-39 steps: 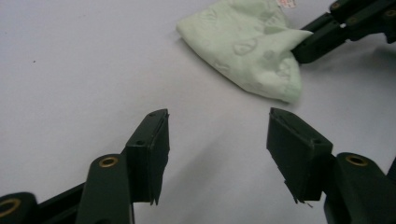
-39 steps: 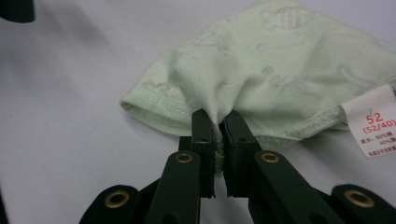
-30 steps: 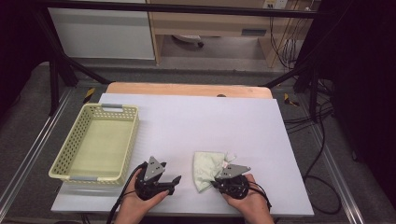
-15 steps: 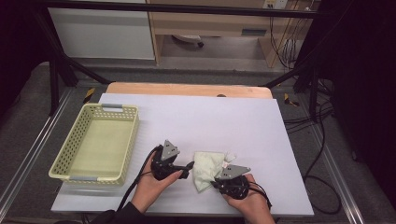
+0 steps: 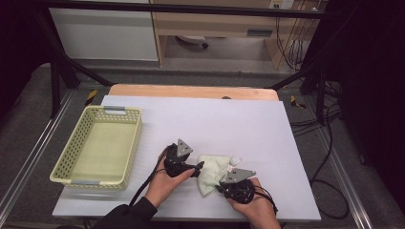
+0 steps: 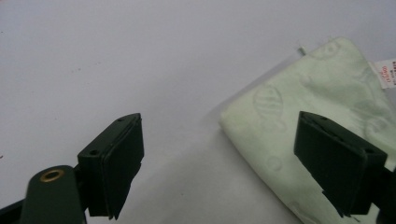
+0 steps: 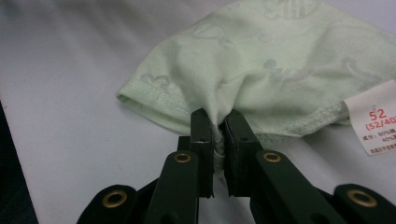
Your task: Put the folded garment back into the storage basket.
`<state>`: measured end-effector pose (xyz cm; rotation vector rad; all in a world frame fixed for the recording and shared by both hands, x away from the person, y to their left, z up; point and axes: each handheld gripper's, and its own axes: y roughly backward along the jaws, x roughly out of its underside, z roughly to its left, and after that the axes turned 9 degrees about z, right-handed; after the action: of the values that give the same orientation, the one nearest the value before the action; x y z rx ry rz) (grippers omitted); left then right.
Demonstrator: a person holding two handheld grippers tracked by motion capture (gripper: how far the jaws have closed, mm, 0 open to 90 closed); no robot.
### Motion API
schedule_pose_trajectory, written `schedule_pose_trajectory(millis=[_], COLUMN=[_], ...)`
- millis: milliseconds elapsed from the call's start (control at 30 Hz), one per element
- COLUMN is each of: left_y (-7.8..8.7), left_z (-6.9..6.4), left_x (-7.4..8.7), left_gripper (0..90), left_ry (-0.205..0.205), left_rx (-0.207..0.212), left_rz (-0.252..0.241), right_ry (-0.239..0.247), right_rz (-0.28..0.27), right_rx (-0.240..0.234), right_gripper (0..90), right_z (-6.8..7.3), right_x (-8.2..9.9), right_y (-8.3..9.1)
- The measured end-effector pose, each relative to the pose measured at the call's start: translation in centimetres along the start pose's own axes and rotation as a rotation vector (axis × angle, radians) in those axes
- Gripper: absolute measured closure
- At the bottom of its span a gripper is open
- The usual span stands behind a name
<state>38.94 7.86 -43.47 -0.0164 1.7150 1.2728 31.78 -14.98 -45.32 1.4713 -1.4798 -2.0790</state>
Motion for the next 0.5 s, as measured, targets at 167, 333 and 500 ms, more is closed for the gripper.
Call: schedule_pose_trajectory(millis=[167, 333, 500], left_y=[-0.8, -1.4, -1.7], left_z=[0.4, 0.7, 0.8], left_x=[-0.1, -0.4, -0.4], left_gripper=[17.7, 20.4, 24.0], left_ry=[0.034, 0.049, 0.047], left_rx=[0.008, 0.003, 0.000], left_rz=[0.019, 0.018, 0.020], right_ry=[-0.005, -0.002, 0.003], right_rz=[-0.002, 0.000, 0.004], right_rx=[-0.004, -0.005, -0.001], right_gripper=[83.7, 83.6, 83.5], right_z=[0.0, -0.1, 0.0], right_x=[0.0, 0.0, 0.0], right_y=[0.0, 0.0, 0.0])
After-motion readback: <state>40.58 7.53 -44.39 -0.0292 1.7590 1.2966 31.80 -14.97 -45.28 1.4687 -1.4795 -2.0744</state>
